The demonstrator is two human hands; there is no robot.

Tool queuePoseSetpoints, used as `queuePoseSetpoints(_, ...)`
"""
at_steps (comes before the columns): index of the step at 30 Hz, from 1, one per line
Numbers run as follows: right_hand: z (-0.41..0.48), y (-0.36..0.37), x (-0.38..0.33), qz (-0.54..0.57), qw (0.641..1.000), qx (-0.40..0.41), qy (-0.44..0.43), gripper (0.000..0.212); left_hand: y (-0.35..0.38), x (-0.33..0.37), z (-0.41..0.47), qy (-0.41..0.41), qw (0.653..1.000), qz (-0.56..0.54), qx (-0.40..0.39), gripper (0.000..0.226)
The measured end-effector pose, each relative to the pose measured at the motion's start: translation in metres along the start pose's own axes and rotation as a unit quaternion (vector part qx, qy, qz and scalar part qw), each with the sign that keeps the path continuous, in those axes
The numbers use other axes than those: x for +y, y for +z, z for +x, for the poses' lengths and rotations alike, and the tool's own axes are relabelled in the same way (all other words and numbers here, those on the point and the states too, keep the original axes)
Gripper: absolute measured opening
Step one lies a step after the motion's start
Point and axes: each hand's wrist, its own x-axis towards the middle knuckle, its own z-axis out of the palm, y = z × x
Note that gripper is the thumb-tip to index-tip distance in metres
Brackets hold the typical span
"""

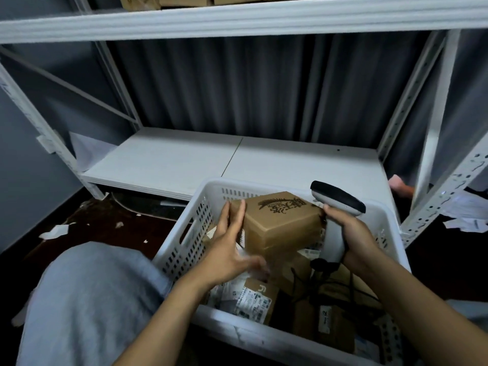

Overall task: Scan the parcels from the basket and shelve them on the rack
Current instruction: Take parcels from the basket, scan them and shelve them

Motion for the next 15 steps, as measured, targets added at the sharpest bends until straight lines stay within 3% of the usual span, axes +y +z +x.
queuePoseSetpoints(3,0.001,0.001,-0.003,0.004,1.000,0.020,0.000,0.037,0.002,0.000,-0.002,0.020,0.996,0.085,-0.025,0.138)
queuePoseSetpoints(6,0.003,0.001,-0.004,0.002,1.000,0.031,-0.001,0.044,0.003,-0.007,0.000,0.048,0.992,0.099,0.064,0.124)
queuePoseSetpoints(10,0.003,0.002,-0.004,0.013,1.000,0.003,-0.007,0.017,0.000,-0.009,0.005,-0.005,0.988,0.093,0.127,0.110)
queuePoseSetpoints(15,-0.002,0.008,-0.004,0.028,0.999,-0.013,-0.012,0.012,0.001,0.004,0.002,-0.059,0.986,-0.047,0.145,0.071)
